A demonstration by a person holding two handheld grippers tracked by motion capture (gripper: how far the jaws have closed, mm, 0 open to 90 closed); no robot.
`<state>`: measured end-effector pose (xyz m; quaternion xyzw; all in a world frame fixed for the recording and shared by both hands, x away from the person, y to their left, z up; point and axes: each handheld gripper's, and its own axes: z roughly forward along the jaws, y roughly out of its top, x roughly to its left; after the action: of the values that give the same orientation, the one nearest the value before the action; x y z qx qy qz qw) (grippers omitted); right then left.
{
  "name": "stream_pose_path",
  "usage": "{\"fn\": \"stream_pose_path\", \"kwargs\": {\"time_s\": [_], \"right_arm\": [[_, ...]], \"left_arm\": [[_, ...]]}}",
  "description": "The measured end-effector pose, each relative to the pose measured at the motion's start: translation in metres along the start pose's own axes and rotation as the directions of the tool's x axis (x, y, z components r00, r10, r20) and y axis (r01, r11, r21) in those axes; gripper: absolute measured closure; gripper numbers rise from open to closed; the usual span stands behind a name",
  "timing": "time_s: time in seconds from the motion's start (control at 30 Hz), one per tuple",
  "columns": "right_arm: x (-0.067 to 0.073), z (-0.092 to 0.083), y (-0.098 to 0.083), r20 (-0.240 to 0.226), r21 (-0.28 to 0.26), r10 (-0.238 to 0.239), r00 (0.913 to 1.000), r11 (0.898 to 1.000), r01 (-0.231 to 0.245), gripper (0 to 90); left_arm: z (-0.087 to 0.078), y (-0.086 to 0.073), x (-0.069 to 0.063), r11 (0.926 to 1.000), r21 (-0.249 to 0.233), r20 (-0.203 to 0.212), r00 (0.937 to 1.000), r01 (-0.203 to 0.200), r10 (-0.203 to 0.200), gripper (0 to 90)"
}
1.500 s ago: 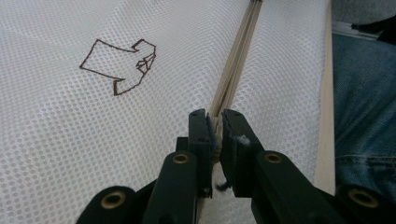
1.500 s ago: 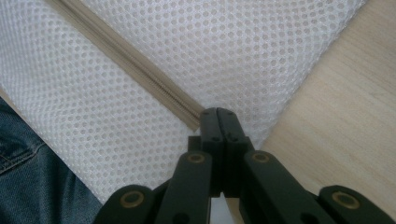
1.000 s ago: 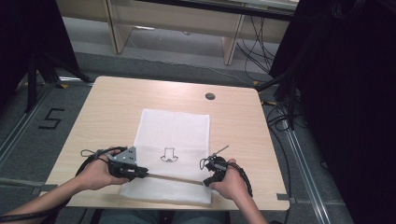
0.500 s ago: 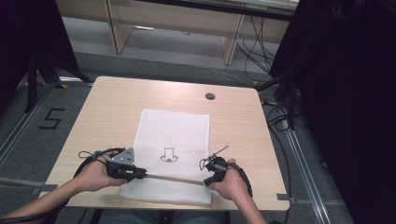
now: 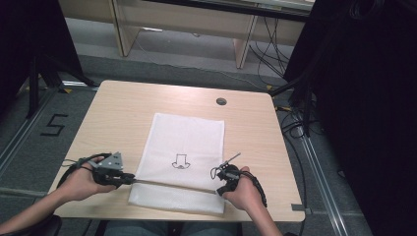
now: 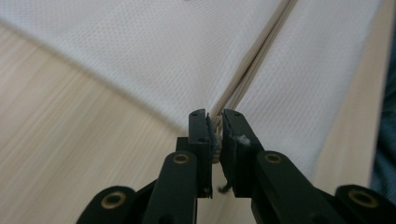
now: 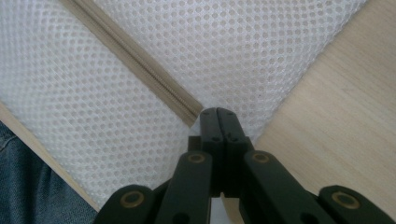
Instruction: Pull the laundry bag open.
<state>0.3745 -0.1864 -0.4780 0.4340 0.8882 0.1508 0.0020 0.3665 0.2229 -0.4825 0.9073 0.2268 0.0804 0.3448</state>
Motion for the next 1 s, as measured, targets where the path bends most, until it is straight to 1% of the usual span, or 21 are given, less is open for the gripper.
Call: {"fn": "stream_pose_path", "kwargs": {"time_s": [0.03, 0.07, 0.1, 0.17, 0.2, 0.23, 0.27, 0.37, 0.4, 0.5, 0.53, 0.63, 0.67, 0.73, 0.77, 0.83, 0.87, 0.9, 0.93, 0.97, 1.0], "right_arm": [[-0.002, 0.0, 0.0, -0.004, -0.002, 0.0, 1.0, 1.0, 0.0, 90.0], [-0.002, 0.0, 0.0, -0.007, 0.0, 0.003, 1.0, 1.0, -0.003, 90.0], [-0.002, 0.0, 0.0, -0.007, 0.001, 0.0, 1.0, 1.0, 0.0, 90.0], [-0.001, 0.0, 0.0, 0.003, 0.001, -0.002, 1.0, 1.0, 0.002, 90.0], [-0.001, 0.0, 0.0, 0.002, 0.0, -0.002, 1.0, 1.0, 0.002, 90.0], [-0.001, 0.0, 0.0, 0.003, -0.005, -0.001, 1.0, 1.0, 0.001, 90.0], [-0.001, -0.001, -0.001, -0.004, 0.002, 0.006, 1.0, 1.0, -0.006, 90.0], [-0.002, -0.001, -0.001, -0.01, -0.004, 0.003, 0.9999, 1.0, -0.003, 90.0], [-0.002, 0.0, 0.0, -0.008, -0.004, -0.006, 1.0, 1.0, 0.006, 90.0], [-0.002, -0.001, 0.001, -0.011, 0.007, 0.009, 0.9999, 1.0, -0.009, 90.0], [-0.003, 0.0, 0.0, -0.013, 0.003, 0.011, 0.9999, 1.0, -0.011, 90.0], [-0.005, -0.001, 0.0, -0.029, 0.002, 0.011, 0.9995, 1.0, -0.011, 90.0], [-0.005, 0.0, 0.0, -0.026, -0.002, 0.015, 0.9996, 1.0, -0.015, 90.0], [-0.004, -0.001, -0.001, -0.025, -0.001, 0.029, 0.9993, 1.0, -0.029, 90.0], [-0.004, 0.0, -0.001, -0.025, -0.013, 0.006, 0.9997, 1.0, -0.006, 89.8], [-0.003, -0.001, -0.002, -0.02, -0.017, 0.0, 0.9998, 1.0, -0.001, 88.8], [-0.003, 0.0, -0.002, -0.018, -0.021, -0.007, 0.9998, 1.0, 0.006, 88.4], [-0.002, -0.001, -0.002, -0.022, -0.02, -0.001, 0.9998, 1.0, 0.001, 87.7], [-0.001, -0.001, -0.002, -0.016, -0.024, 0.008, 0.9998, 1.0, -0.008, 85.8], [-0.001, -0.001, -0.003, -0.022, -0.029, 0.0, 0.9998, 1.0, -0.001, 82.6], [-0.001, -0.002, -0.002, -0.035, -0.031, 0.016, 0.9993, 0.999, -0.017, 73.5]], "left_arm": [[0.0, -0.003, 0.0, 0.9984, -0.031, 0.017, 0.9987, 0.048, -0.047, 82.3], [-0.001, -0.006, 0.0, 0.9969, -0.038, 0.039, 0.997, 0.069, -0.067, 82.2], [0.0, -0.008, -0.001, 0.9981, -0.022, 0.029, 0.998, 0.057, -0.056, 82.2], [0.005, -0.009, -0.003, 0.998, 0.008, 0.023, 0.9977, 0.063, -0.064, 82.2], [0.004, -0.009, -0.002, 0.9985, 0.029, 0.021, 0.9986, 0.047, -0.048, 82.2], [0.006, -0.007, -0.005, 0.9967, 0.014, 0.021, 0.9966, 0.079, -0.08, 82.2], [0.005, -0.007, -0.004, 0.9977, 0.029, 0.032, 0.9976, 0.061, -0.062, 82.2], [0.005, -0.009, -0.005, 0.9972, 0.023, 0.035, 0.9967, 0.072, -0.072, 82.1], [0.004, -0.009, -0.004, 0.9983, 0.023, 0.032, 0.998, 0.054, -0.055, 82.1], [0.005, -0.01, -0.005, 0.9971, 0.025, 0.049, 0.9962, 0.071, -0.073, 81.9], [0.005, -0.01, -0.005, 0.9959, 0.016, 0.047, 0.9948, 0.089, -0.09, 81.7], [0.002, -0.008, -0.004, 0.997, -0.021, 0.02, 0.997, 0.075, -0.074, 81.3], [0.001, -0.007, -0.004, 0.9949, -0.039, 0.027, 0.9954, 0.093, -0.092, 80.5], [0.0, -0.008, -0.003, 0.9934, -0.061, 0.034, 0.9949, 0.097, -0.095, 74.5], [-0.001, -0.009, -0.002, 0.9933, -0.061, 0.03, 0.9949, 0.098, -0.096, 70.1], [-0.004, -0.009, -0.001, 0.9832, -0.112, 0.044, 0.9891, 0.144, -0.14, 67.5], [-0.005, -0.009, 0.001, 0.9807, -0.132, 0.039, 0.9893, 0.144, -0.14, 65.7], [-0.007, -0.01, 0.003, 0.9718, -0.168, 0.034, 0.9862, 0.165, -0.162, 62.9], [-0.008, -0.01, 0.006, 0.9703, -0.184, 0.018, 0.9875, 0.157, -0.156, 58.6], [-0.01, -0.01, 0.008, 0.9616, -0.218, 0.007, 0.9856, 0.166, -0.169, 56.0], [-0.011, -0.011, 0.009, 0.9472, -0.251, 0.014, 0.9793, 0.199, -0.202, 52.9]]}}
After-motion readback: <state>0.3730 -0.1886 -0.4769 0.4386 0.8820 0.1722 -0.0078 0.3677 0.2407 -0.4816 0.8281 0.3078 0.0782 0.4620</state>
